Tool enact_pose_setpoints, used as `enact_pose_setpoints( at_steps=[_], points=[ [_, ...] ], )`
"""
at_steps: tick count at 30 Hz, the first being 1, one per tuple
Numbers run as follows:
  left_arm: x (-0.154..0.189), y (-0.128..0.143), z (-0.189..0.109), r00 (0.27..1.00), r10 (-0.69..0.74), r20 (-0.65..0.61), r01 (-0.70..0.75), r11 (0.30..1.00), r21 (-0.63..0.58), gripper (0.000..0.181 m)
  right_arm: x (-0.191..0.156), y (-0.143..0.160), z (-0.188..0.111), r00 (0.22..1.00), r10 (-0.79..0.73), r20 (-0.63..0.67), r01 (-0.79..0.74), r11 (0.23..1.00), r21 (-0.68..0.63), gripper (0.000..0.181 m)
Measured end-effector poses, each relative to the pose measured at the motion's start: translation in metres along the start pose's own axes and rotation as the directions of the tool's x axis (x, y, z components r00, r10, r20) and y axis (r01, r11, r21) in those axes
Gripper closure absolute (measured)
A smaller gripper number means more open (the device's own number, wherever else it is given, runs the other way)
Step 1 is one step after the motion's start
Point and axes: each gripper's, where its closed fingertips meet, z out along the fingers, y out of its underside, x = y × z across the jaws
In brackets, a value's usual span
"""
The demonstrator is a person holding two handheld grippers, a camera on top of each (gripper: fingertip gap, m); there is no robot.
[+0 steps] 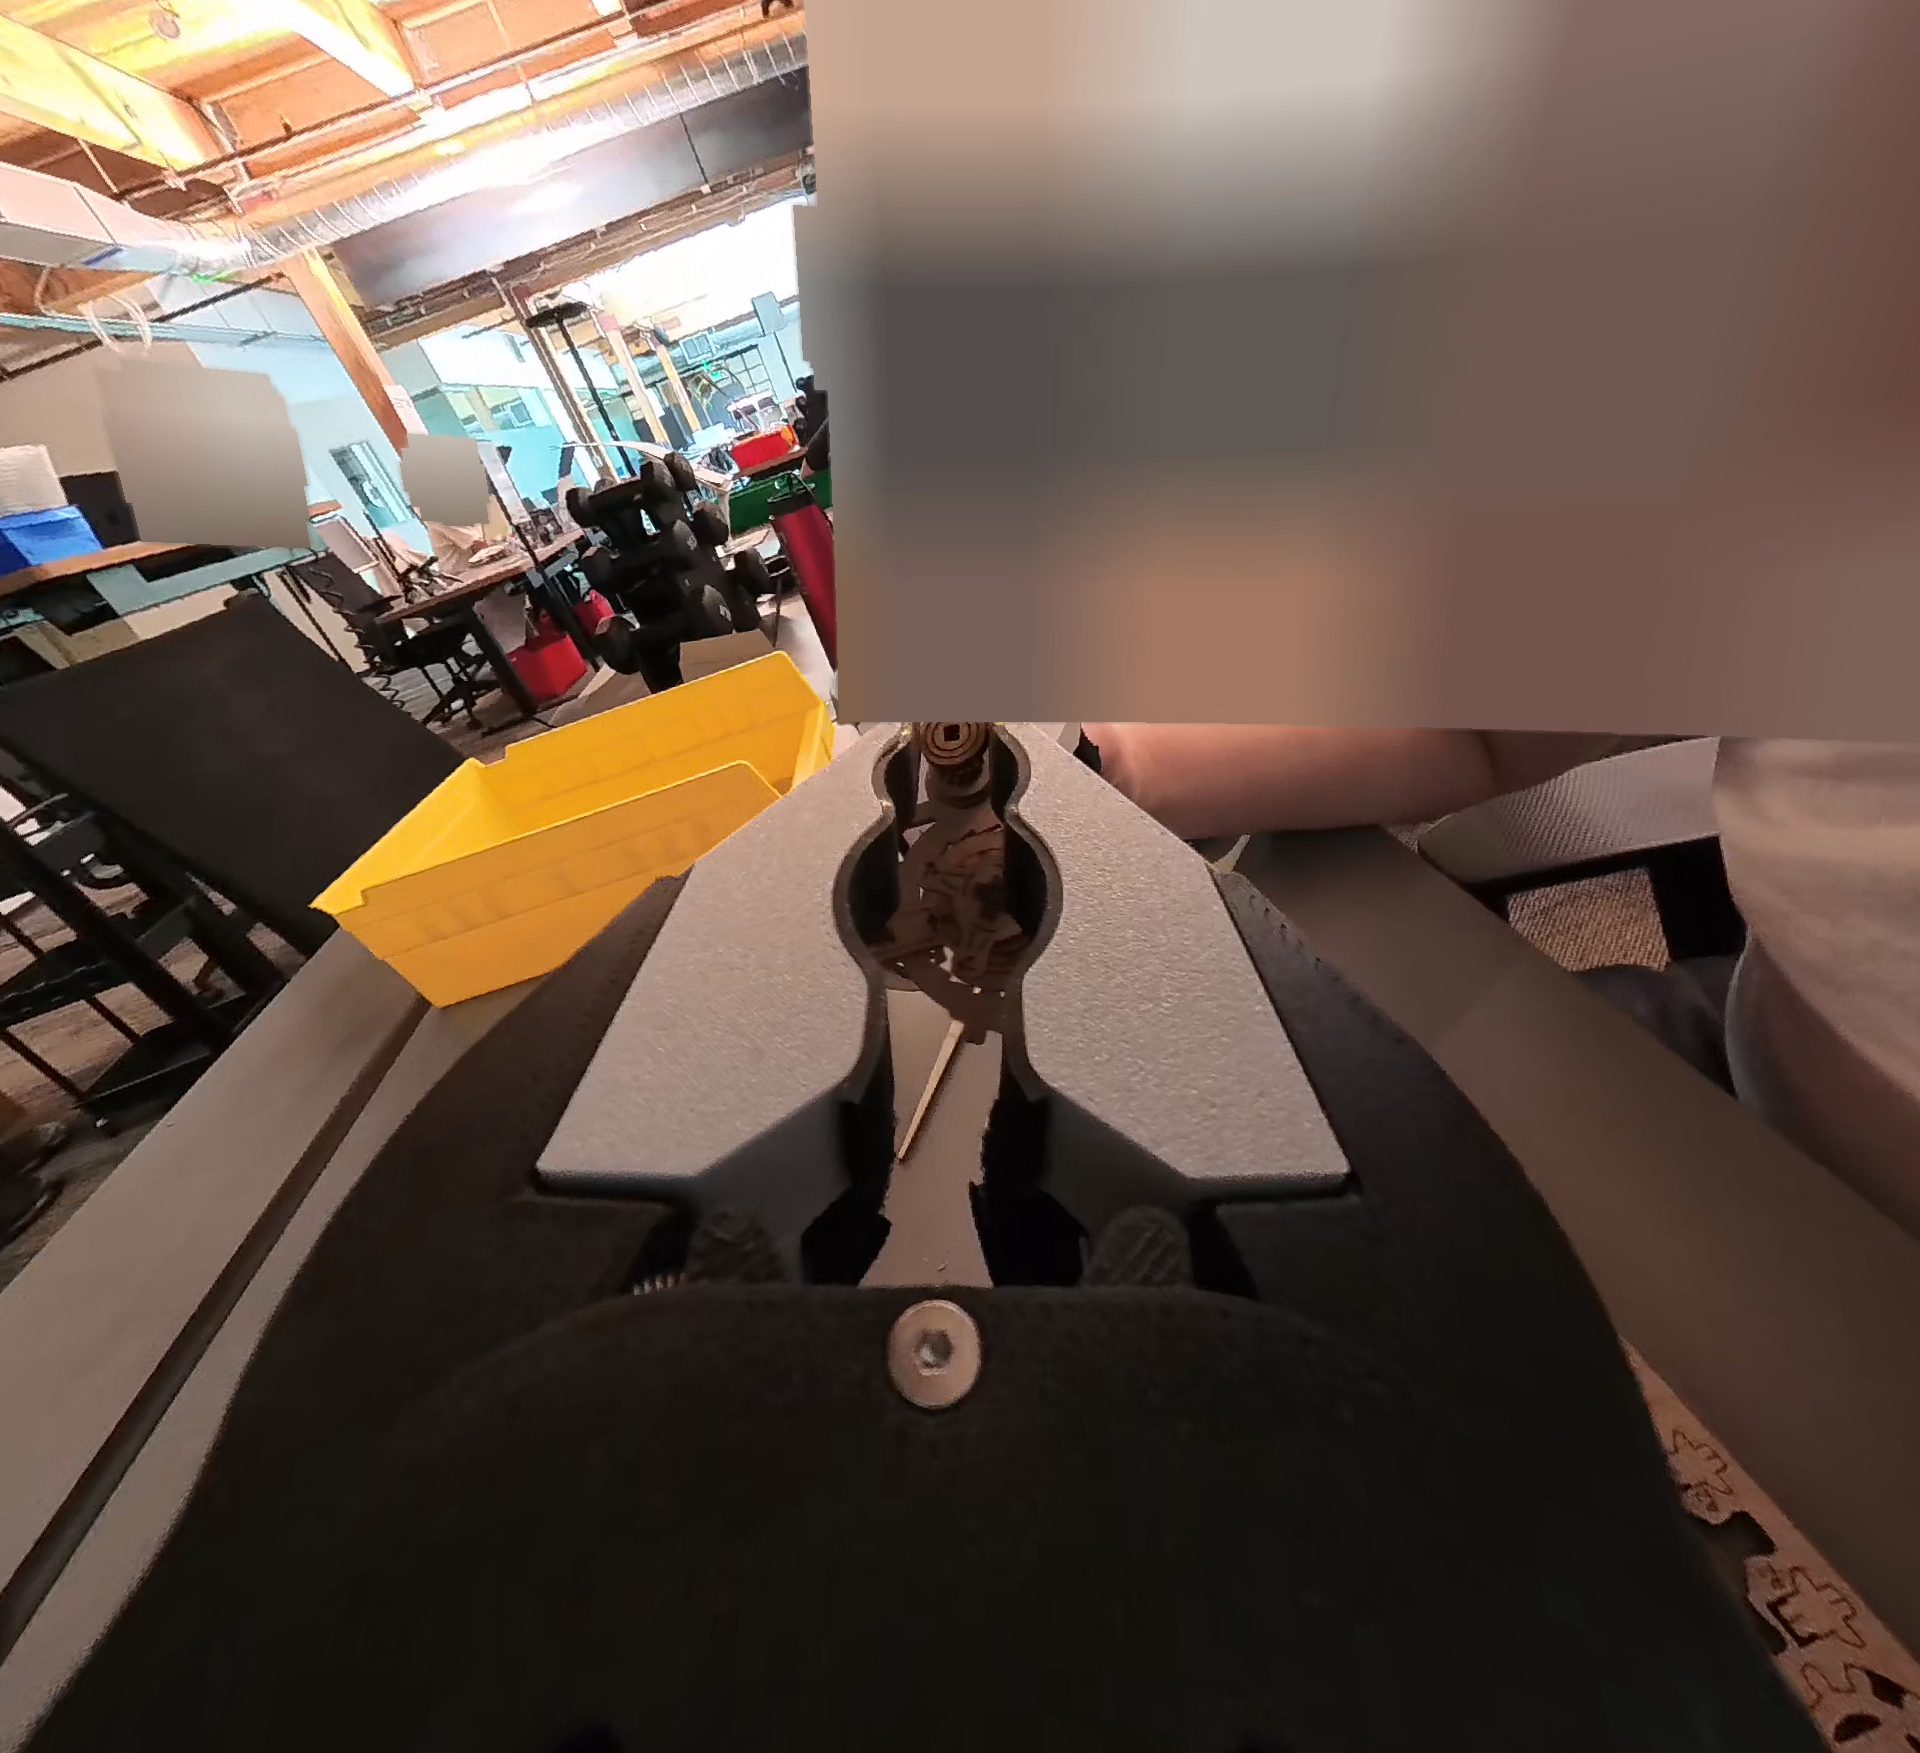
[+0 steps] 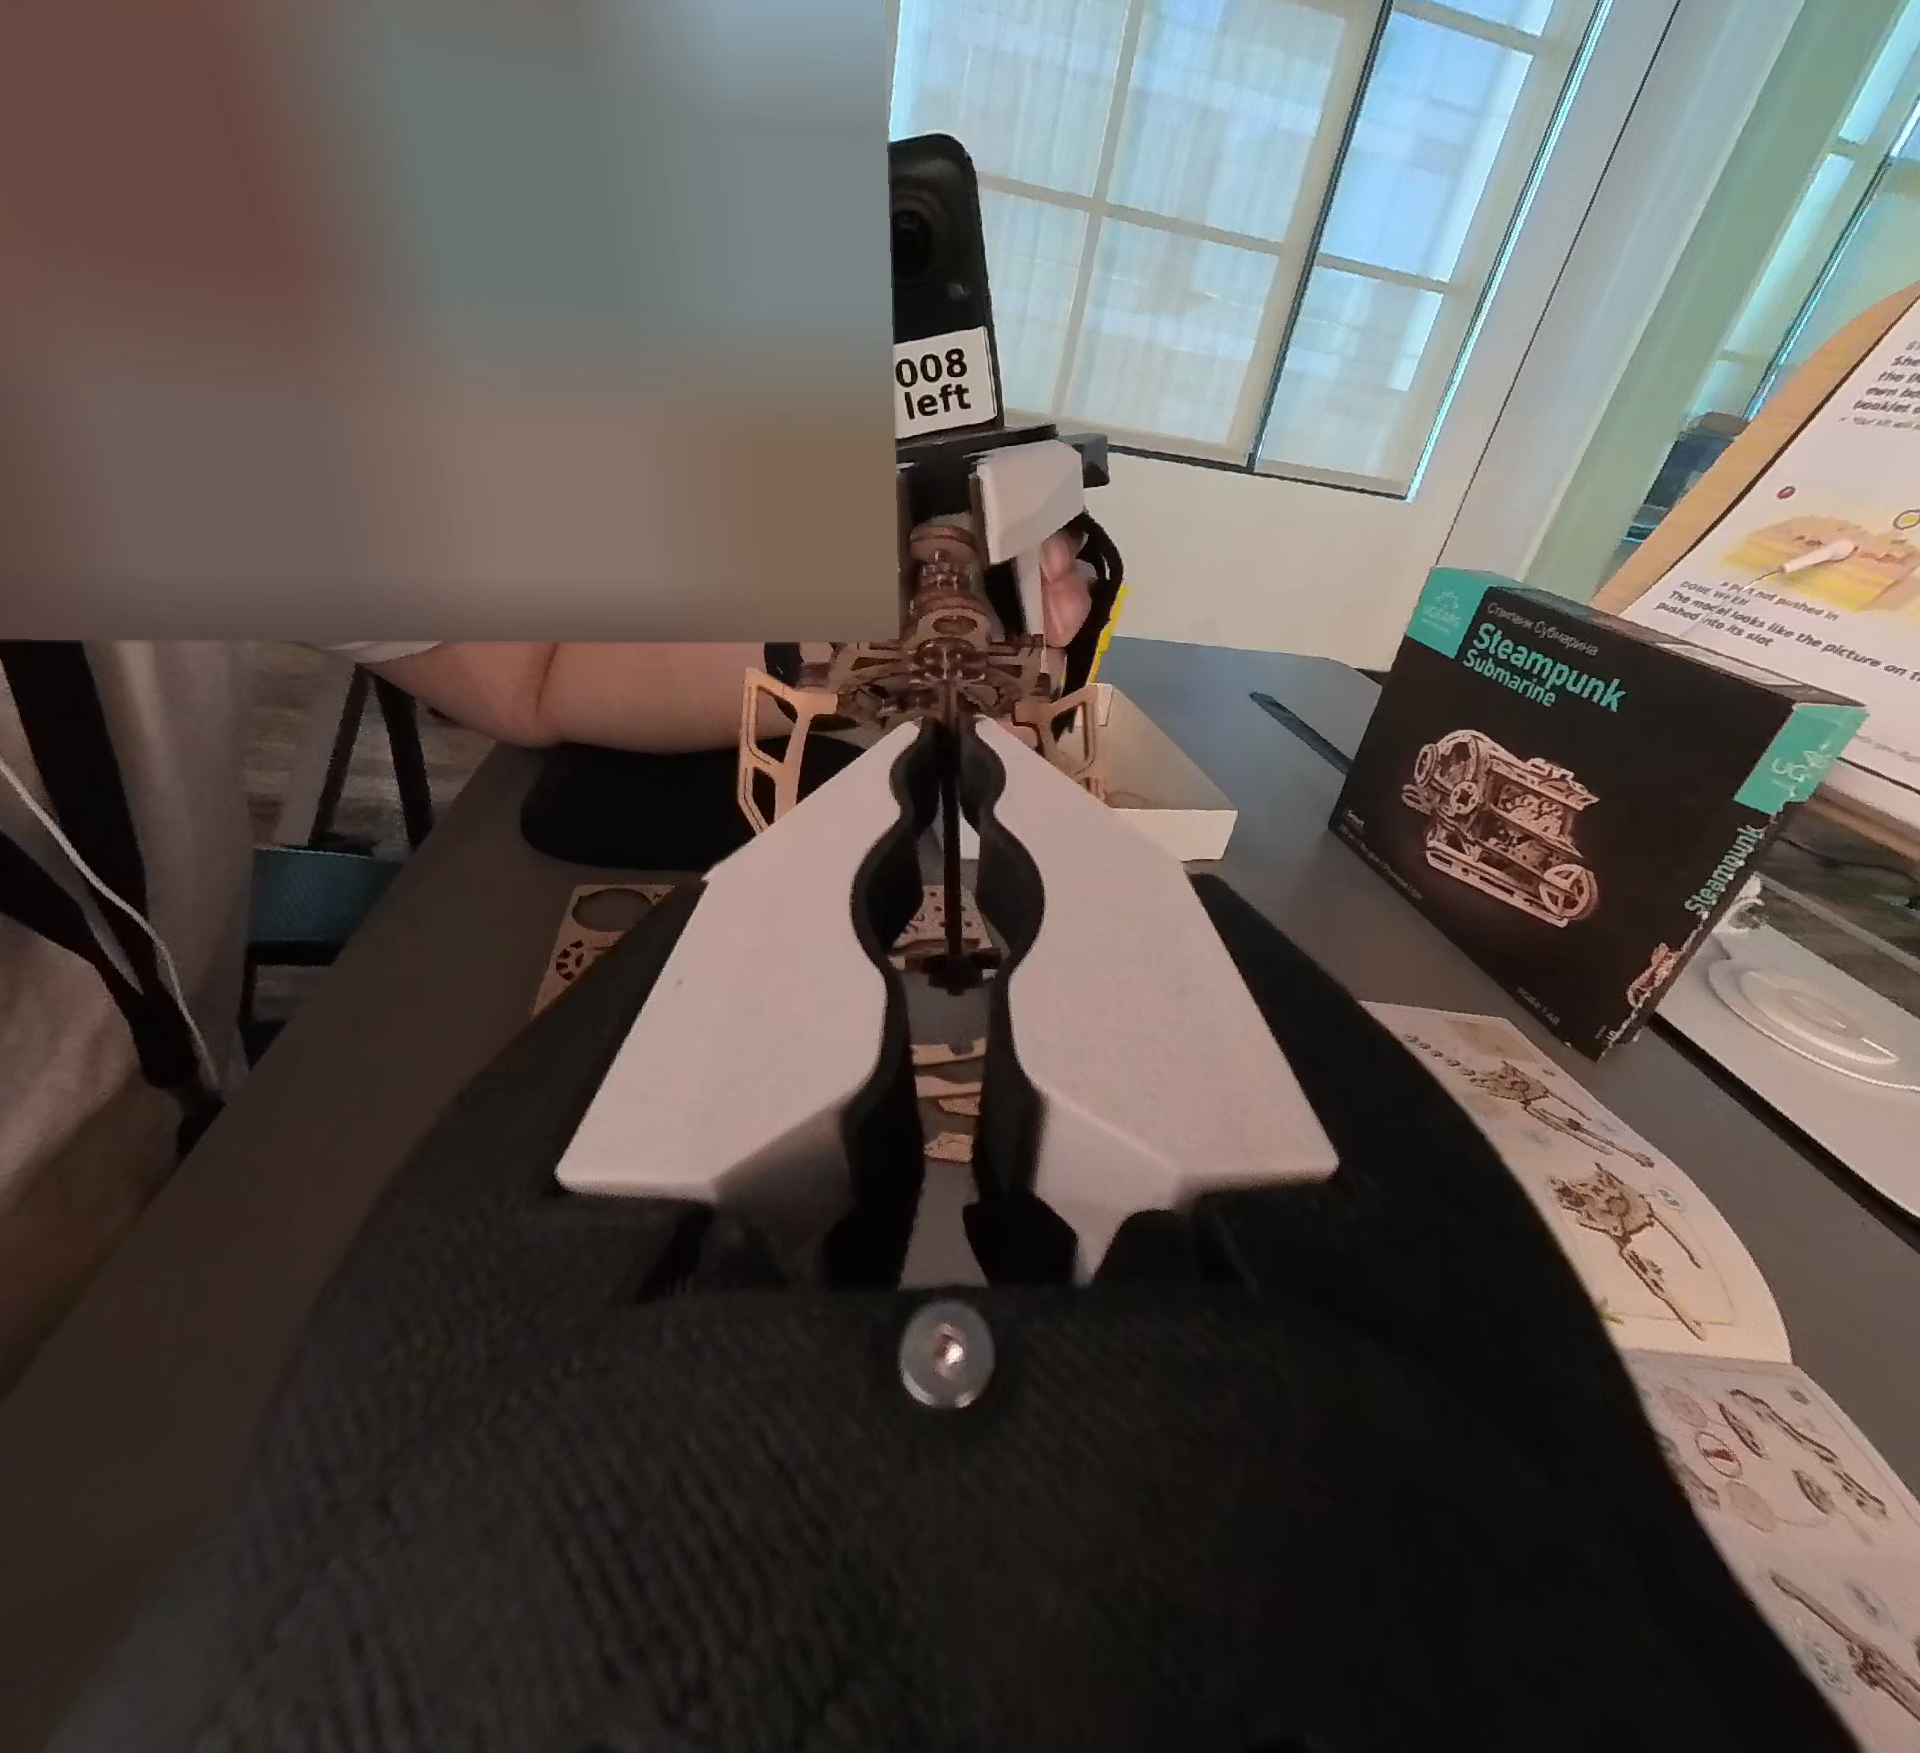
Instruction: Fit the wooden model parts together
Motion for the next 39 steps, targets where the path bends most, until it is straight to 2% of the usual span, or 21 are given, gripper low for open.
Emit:
enact_pose_setpoints(
  at_steps=[11,26,33,39],
  points=[
    [-0.011,-0.002,-0.003,0.993,-0.117,0.023,0.116,0.993,0.034,0.17,0.007,-0.002,0.002,0.995,0.093,-0.029,-0.092,0.995,0.038,0.18],
    [-0.006,-0.002,-0.003,0.98,-0.195,-0.04,0.196,0.98,0.028,0.17,0.007,-0.007,-0.003,0.991,-0.095,-0.096,0.096,0.995,0.007,0.18],
    [-0.008,0.005,-0.004,0.989,-0.144,-0.02,0.143,0.99,-0.017,0.17,0.009,-0.001,-0.003,0.986,-0.129,-0.107,0.124,0.991,-0.05,0.18],
    [-0.008,0.02,-0.008,1.0,0.019,0.009,-0.017,0.981,-0.195,0.17,0.011,0.01,-0.003,0.97,-0.205,-0.128,0.185,0.97,-0.156,0.18]
  ],
)
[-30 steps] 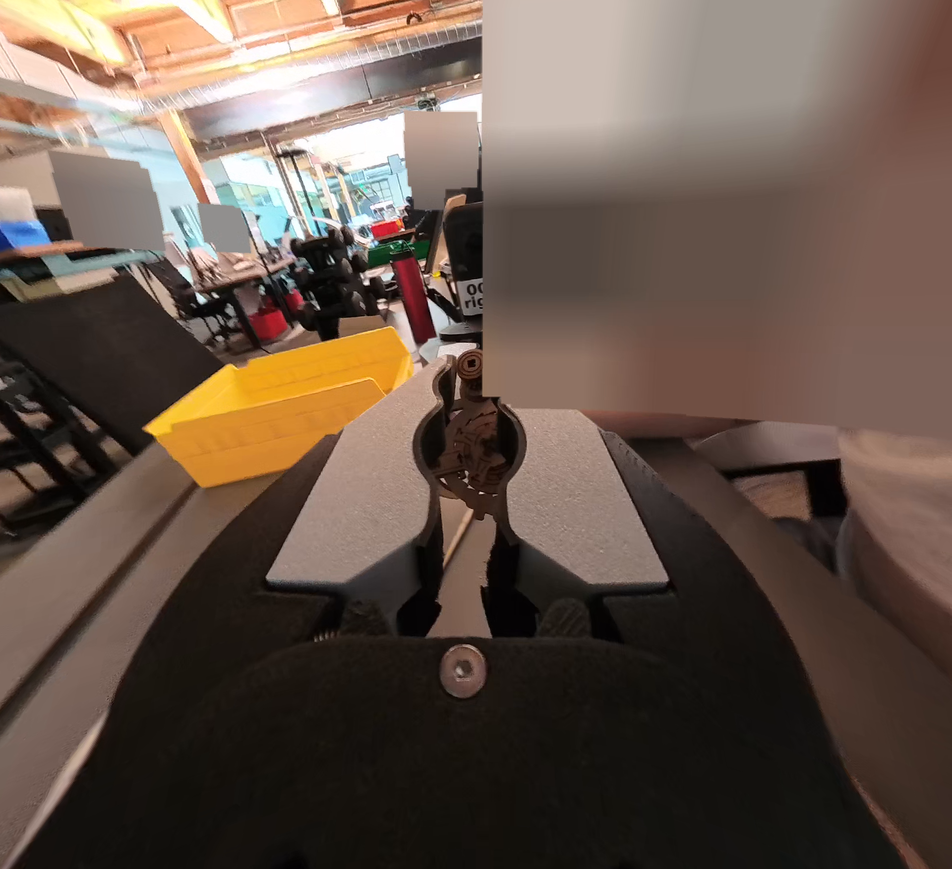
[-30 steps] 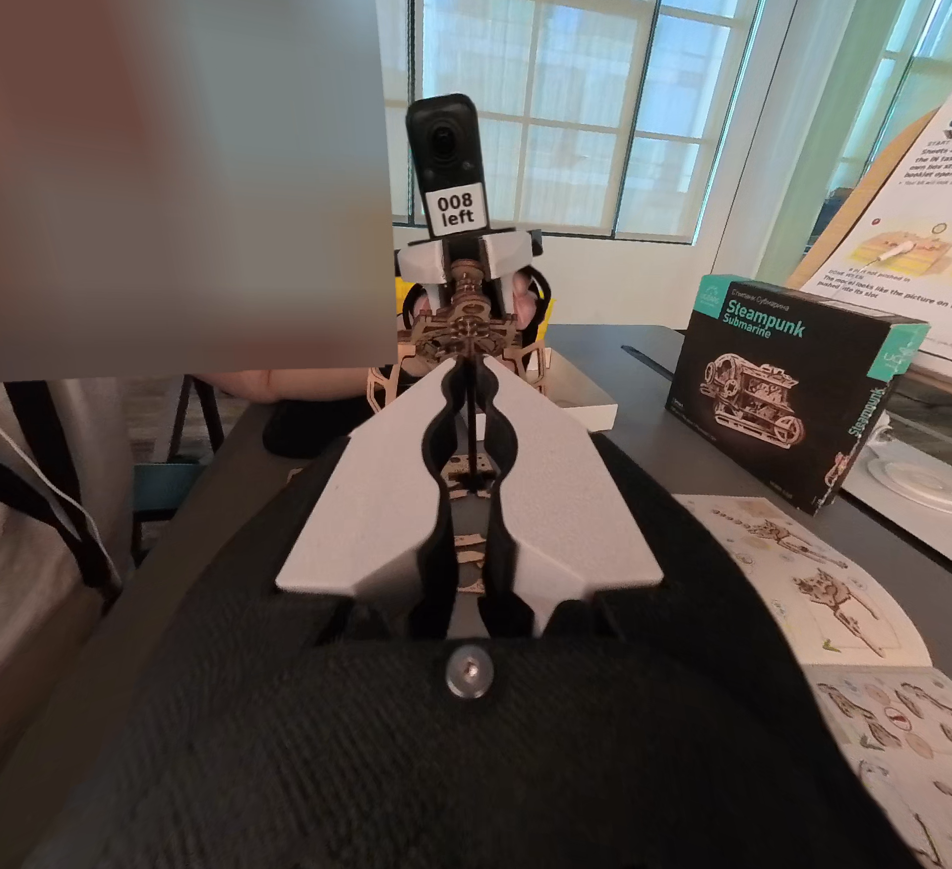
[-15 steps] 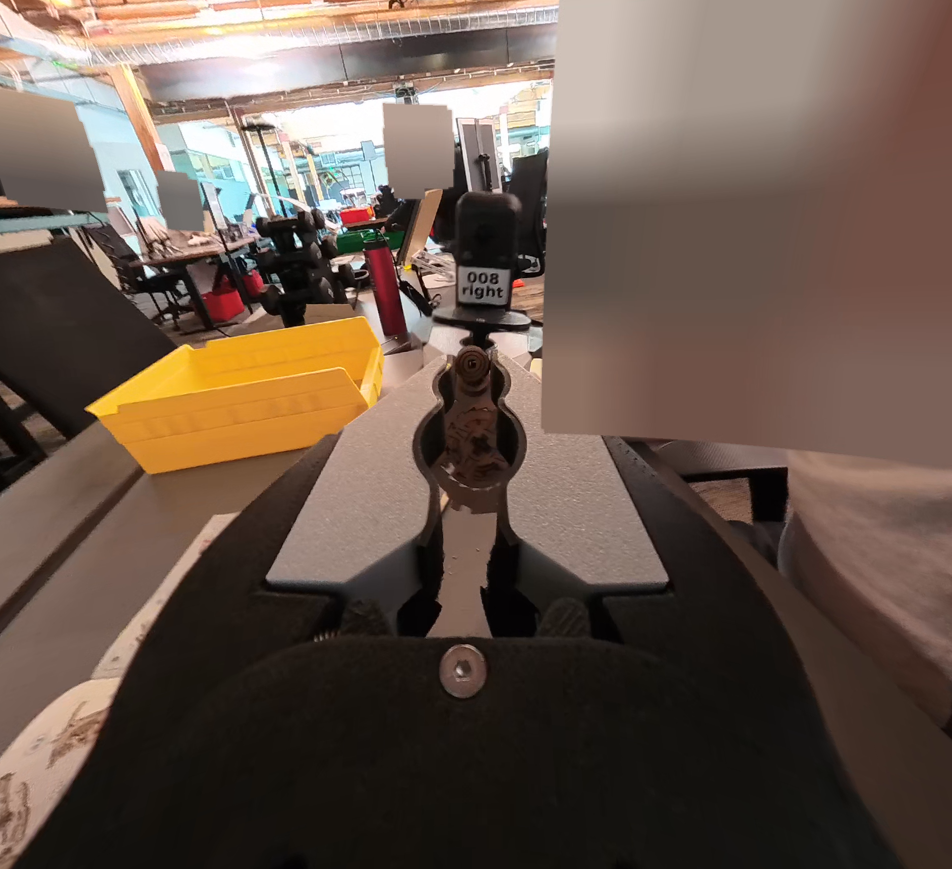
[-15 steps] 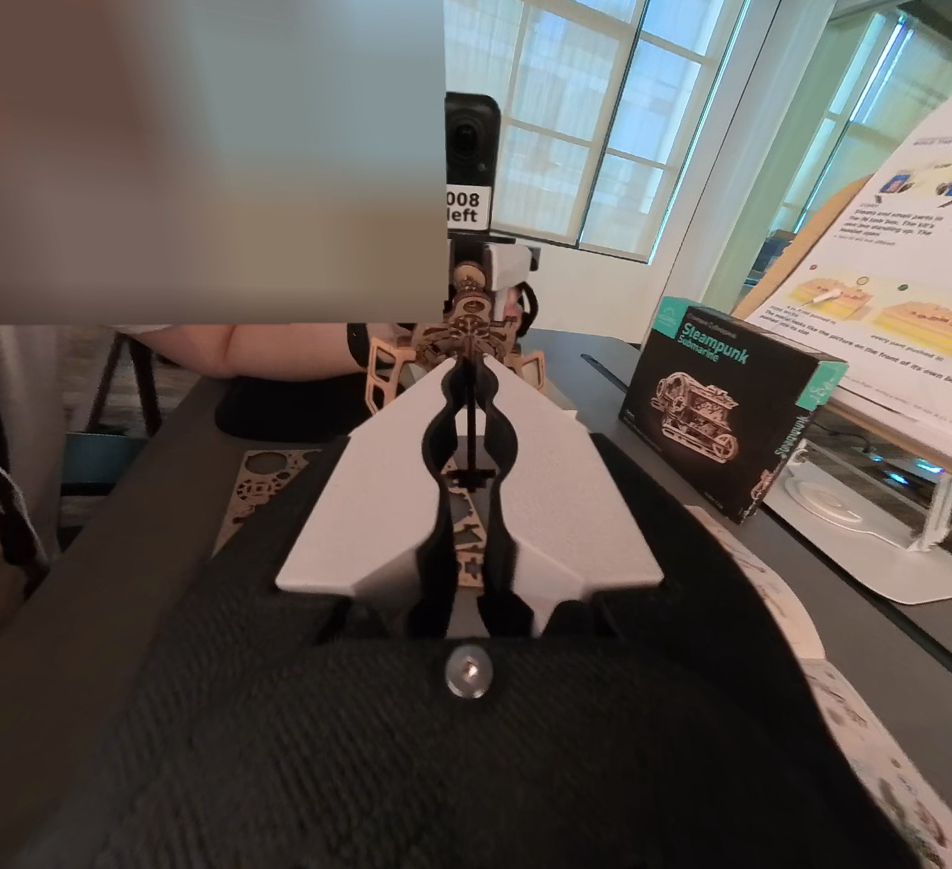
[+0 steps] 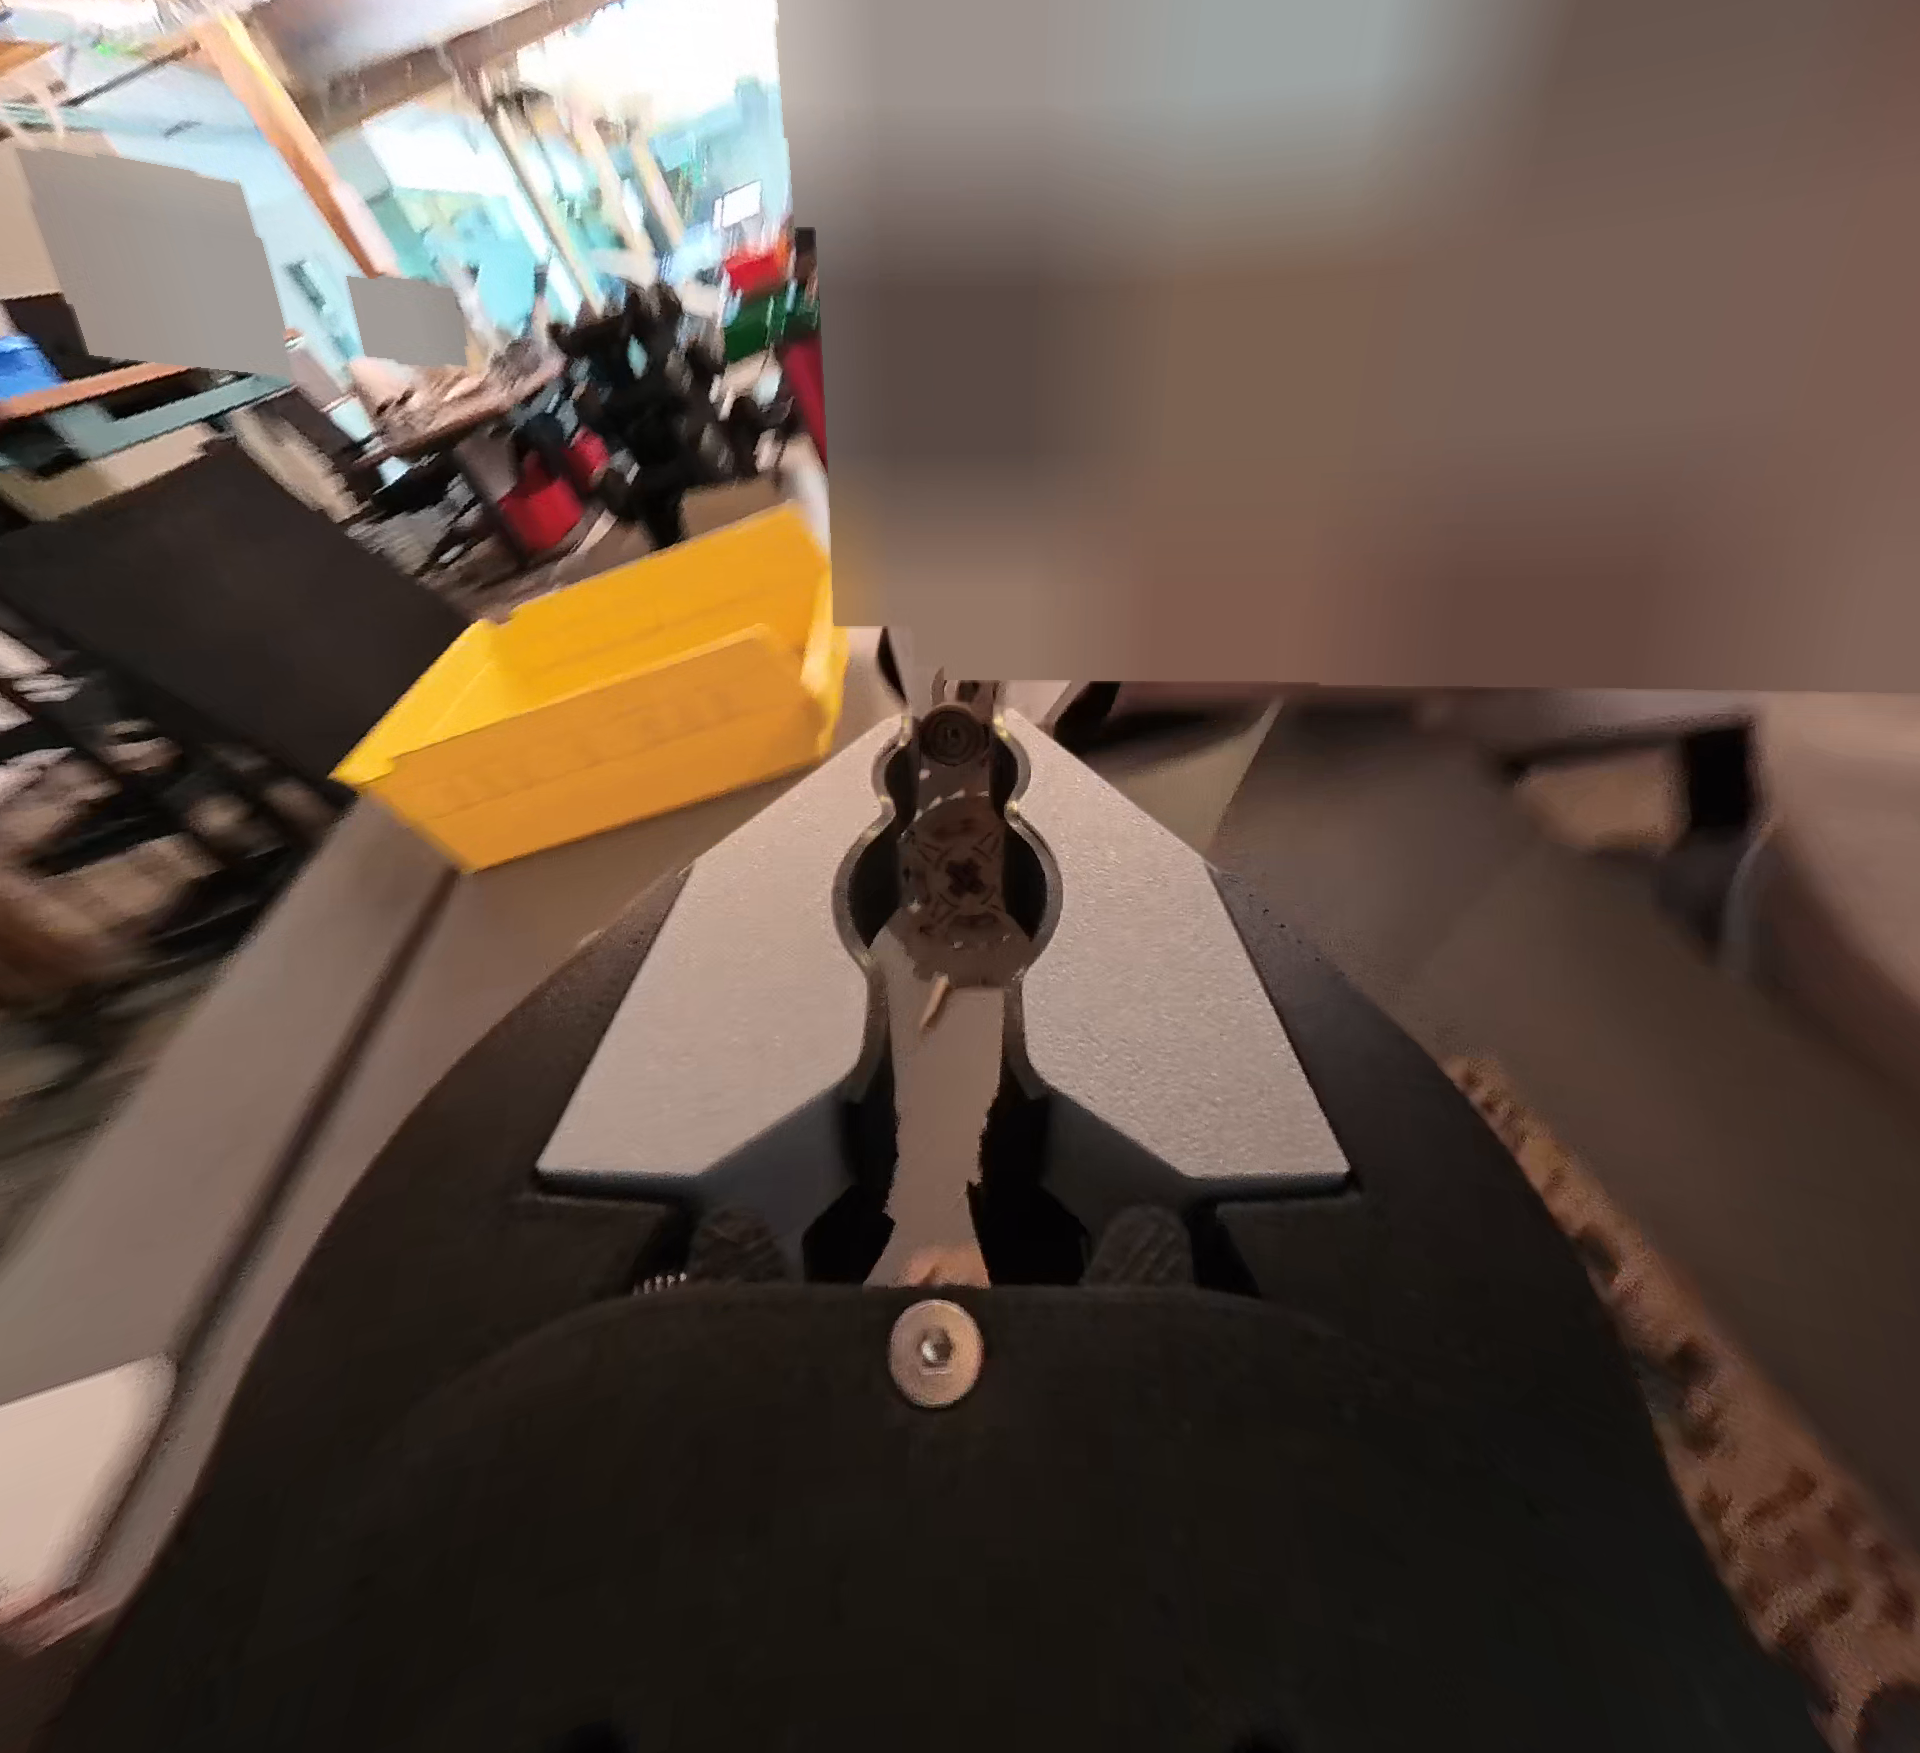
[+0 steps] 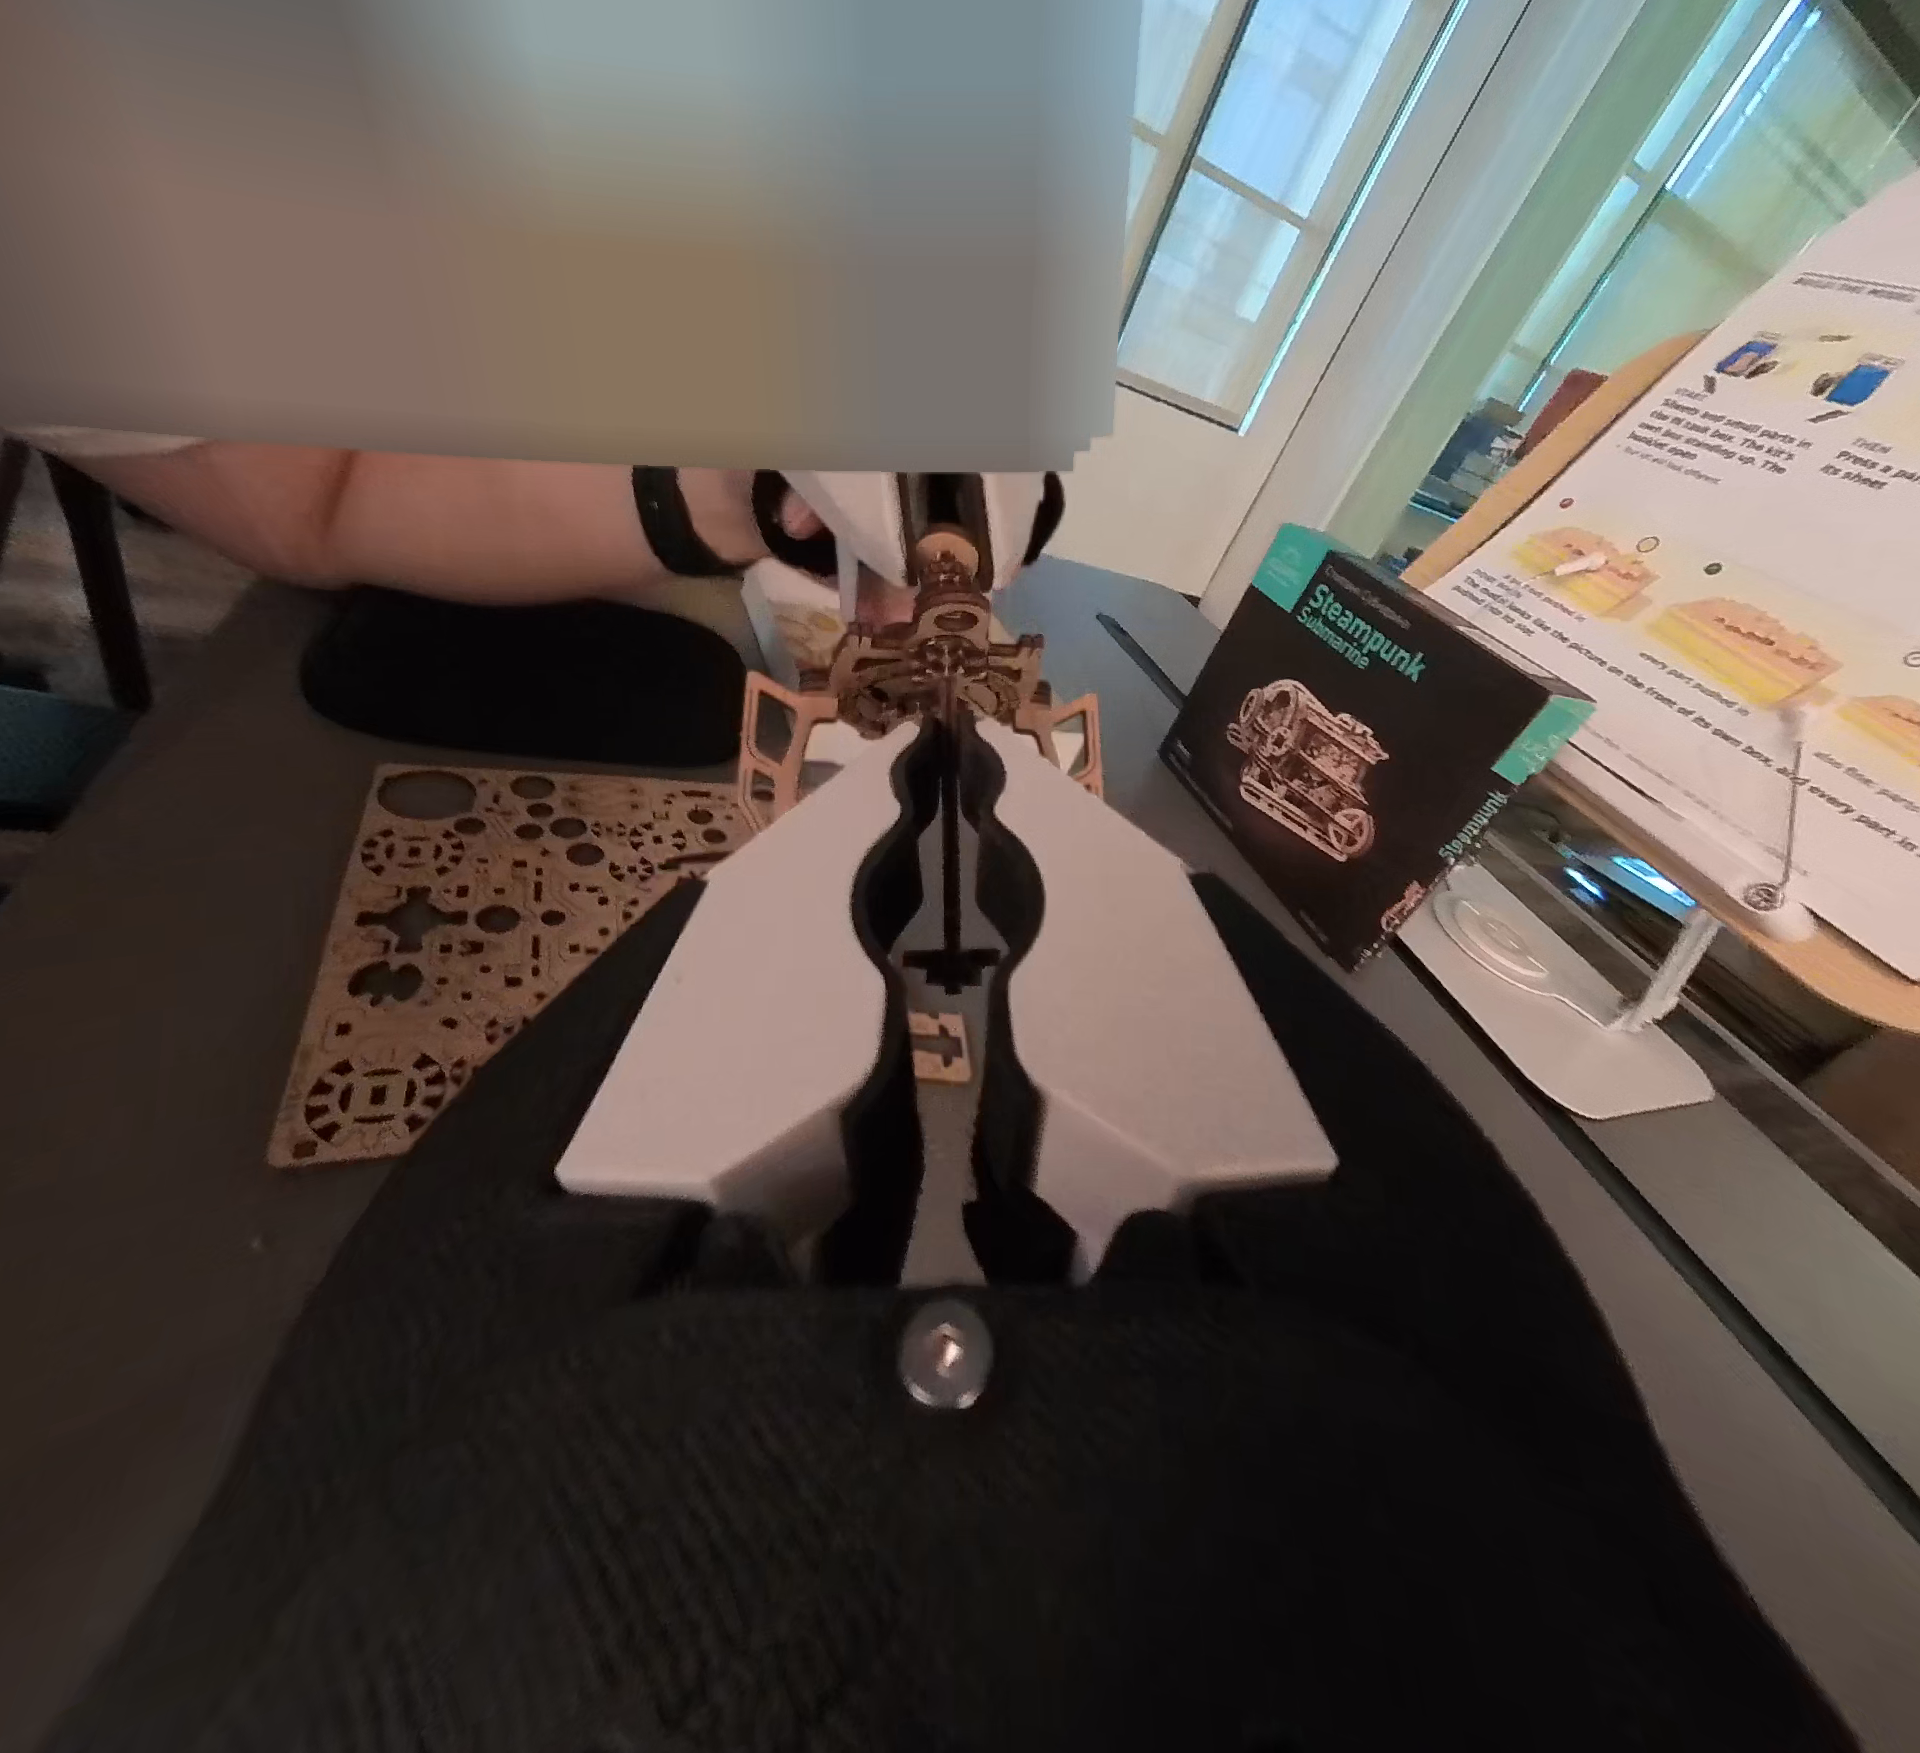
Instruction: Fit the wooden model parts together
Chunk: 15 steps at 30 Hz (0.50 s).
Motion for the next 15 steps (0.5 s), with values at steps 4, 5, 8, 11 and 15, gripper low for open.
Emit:
enact_pose_setpoints(
  at_steps=[4,5,8,11,15],
  points=[
    [0.0,0.005,0.001,0.997,0.077,0.03,-0.074,0.993,-0.096,0.17,0.001,0.006,0.002,1.0,-0.02,-0.013,0.019,0.999,-0.046,0.18],
    [0.0,0.005,0.001,0.997,0.077,0.031,-0.074,0.992,-0.101,0.17,0.0,0.007,0.002,1.0,-0.022,-0.012,0.022,0.999,-0.05,0.18],
    [0.001,0.005,0.001,0.997,0.068,0.025,-0.066,0.993,-0.103,0.17,0.0,0.008,0.002,0.999,-0.031,-0.01,0.031,0.998,-0.061,0.18],
    [0.004,0.008,0.001,0.996,0.089,0.007,-0.088,0.99,-0.114,0.17,-0.004,0.011,0.004,1.0,-0.004,0.017,0.006,0.997,-0.078,0.18],
    [0.008,0.01,-0.001,0.992,0.124,-0.024,-0.126,0.983,-0.13,0.17,-0.012,0.013,0.005,0.983,0.144,0.113,-0.135,0.987,-0.084,0.181]
  ],
)
